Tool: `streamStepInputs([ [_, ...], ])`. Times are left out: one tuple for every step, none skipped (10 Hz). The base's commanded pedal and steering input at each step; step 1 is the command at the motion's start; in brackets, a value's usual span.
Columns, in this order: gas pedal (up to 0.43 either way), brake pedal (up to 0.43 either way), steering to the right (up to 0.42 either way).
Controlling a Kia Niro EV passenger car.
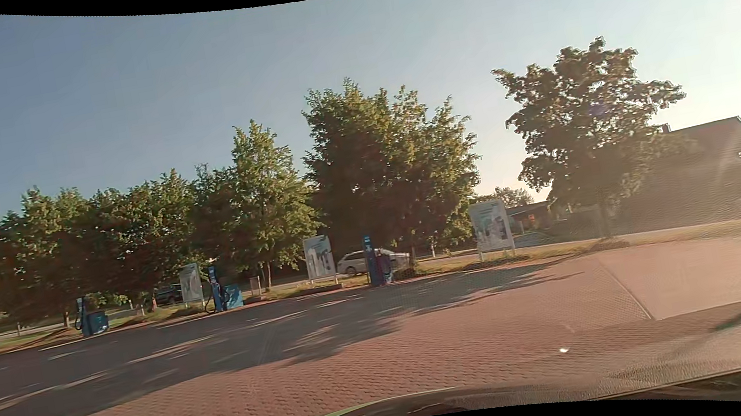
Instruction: Follow the waypoints while adhering to traffic rules and regulations
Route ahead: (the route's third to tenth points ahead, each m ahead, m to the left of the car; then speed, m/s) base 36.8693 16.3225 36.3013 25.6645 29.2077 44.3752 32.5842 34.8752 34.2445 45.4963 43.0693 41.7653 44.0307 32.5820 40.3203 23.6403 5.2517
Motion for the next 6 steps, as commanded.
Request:
streamStepInputs([
  [0.11, 0.0, -0.387],
  [0.11, 0.0, -0.399],
  [0.11, 0.0, -0.408],
  [0.11, 0.0, -0.414],
  [0.11, 0.0, -0.415],
  [0.118, 0.0, -0.412],
])
